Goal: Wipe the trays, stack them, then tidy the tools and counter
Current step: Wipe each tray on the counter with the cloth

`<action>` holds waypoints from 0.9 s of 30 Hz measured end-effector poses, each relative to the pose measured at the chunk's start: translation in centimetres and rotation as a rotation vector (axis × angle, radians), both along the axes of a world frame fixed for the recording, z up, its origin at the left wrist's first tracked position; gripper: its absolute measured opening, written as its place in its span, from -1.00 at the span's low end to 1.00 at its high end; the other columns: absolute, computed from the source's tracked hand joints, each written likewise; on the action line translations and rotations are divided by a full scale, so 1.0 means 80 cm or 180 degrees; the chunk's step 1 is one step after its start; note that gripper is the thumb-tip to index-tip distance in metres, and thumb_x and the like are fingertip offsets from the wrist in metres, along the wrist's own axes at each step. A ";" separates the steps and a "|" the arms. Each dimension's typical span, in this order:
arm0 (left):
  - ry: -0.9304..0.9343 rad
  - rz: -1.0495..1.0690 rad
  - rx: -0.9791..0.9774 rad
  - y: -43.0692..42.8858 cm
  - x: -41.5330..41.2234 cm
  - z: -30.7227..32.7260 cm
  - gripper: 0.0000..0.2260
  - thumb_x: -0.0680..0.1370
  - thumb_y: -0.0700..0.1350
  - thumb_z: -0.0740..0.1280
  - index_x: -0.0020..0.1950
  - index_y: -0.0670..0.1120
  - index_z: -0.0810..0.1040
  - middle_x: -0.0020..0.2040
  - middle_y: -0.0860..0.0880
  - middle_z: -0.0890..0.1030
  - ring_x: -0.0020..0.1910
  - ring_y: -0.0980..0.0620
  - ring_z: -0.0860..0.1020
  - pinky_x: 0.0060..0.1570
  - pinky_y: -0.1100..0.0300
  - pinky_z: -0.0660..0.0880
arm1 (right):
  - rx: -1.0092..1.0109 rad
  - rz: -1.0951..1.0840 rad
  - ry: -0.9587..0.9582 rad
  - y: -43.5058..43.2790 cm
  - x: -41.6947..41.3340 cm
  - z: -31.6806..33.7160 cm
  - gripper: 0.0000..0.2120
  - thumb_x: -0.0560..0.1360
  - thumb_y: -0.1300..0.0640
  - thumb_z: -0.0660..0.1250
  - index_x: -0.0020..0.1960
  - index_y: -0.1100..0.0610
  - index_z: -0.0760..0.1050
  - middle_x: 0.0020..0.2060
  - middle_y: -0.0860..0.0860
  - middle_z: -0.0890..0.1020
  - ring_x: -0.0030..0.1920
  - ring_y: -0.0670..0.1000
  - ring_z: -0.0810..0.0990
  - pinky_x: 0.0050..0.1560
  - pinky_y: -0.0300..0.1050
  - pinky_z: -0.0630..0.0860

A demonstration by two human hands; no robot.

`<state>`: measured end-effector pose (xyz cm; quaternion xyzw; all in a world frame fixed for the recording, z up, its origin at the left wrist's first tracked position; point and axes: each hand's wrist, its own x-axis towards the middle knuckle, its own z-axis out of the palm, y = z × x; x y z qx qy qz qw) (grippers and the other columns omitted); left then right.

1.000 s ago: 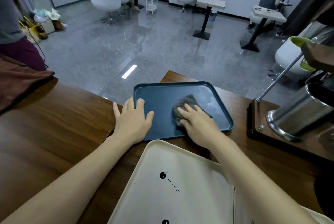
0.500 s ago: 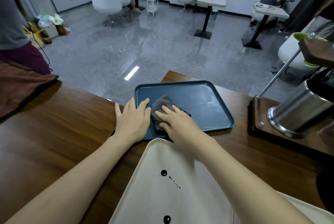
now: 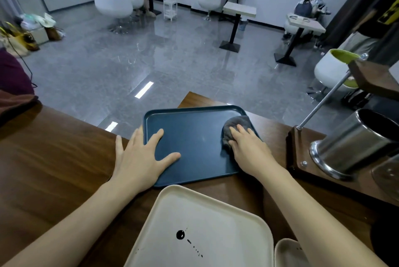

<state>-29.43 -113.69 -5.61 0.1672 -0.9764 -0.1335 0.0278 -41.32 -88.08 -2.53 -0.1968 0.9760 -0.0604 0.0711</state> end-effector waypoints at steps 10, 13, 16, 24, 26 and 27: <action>-0.0016 -0.0056 -0.0010 -0.002 -0.003 -0.002 -0.16 0.40 0.60 -0.10 0.60 0.23 0.13 0.63 -0.10 0.15 0.64 -0.03 -0.02 0.53 -0.28 -0.22 | -0.0149 0.0392 0.0028 -0.131 -0.026 0.000 -0.61 0.66 0.06 0.09 0.47 0.03 0.33 0.43 0.02 0.37 0.43 0.19 0.30 0.36 0.08 0.30; 0.0144 -0.0116 -0.0090 -0.003 -0.001 -0.005 -0.27 0.48 0.54 -0.06 0.56 0.21 0.18 0.60 -0.08 0.23 0.61 -0.06 0.11 0.53 -0.33 -0.14 | -0.0430 0.1044 0.0045 -0.189 0.013 -0.008 -0.60 0.64 0.08 0.14 0.47 0.00 0.35 0.44 0.00 0.38 0.45 0.16 0.28 0.40 0.10 0.28; 0.0109 -0.0096 -0.0068 0.000 0.000 -0.004 -0.32 0.54 0.46 -0.07 0.58 0.18 0.17 0.58 -0.10 0.24 0.60 -0.07 0.12 0.54 -0.32 -0.13 | -0.0661 0.1041 -0.0119 -0.164 -0.006 -0.012 -0.61 0.66 0.08 0.10 0.48 -0.03 0.34 0.47 -0.05 0.36 0.47 0.09 0.27 0.35 0.07 0.31; 0.0127 -0.0016 0.0092 0.002 0.001 -0.003 -0.43 0.64 0.26 -0.15 0.64 0.15 0.04 0.64 -0.15 0.12 0.64 -0.02 -0.01 0.55 -0.27 -0.18 | -0.0268 -0.0047 0.0165 -0.035 -0.083 -0.011 -0.62 0.68 0.06 0.07 0.46 0.10 0.35 0.42 0.06 0.40 0.42 0.16 0.34 0.36 0.08 0.33; 0.0230 -0.0173 0.0212 -0.007 0.014 -0.003 -0.37 0.64 0.26 -0.13 0.67 0.07 -0.13 0.68 -0.08 0.04 0.65 0.03 -0.04 0.58 -0.19 -0.17 | -0.0250 -0.0015 0.0176 -0.042 -0.080 -0.013 -0.61 0.68 0.06 0.06 0.47 0.11 0.33 0.43 0.07 0.38 0.43 0.17 0.33 0.38 0.07 0.31; 0.0290 -0.0339 0.0356 -0.013 0.024 -0.001 -0.31 0.63 0.30 -0.08 0.67 0.04 -0.20 0.69 -0.03 -0.01 0.65 0.09 -0.05 0.60 -0.12 -0.17 | -0.0239 0.0007 0.0176 -0.041 -0.081 -0.014 -0.61 0.68 0.06 0.06 0.48 0.12 0.33 0.44 0.08 0.38 0.43 0.18 0.33 0.39 0.06 0.30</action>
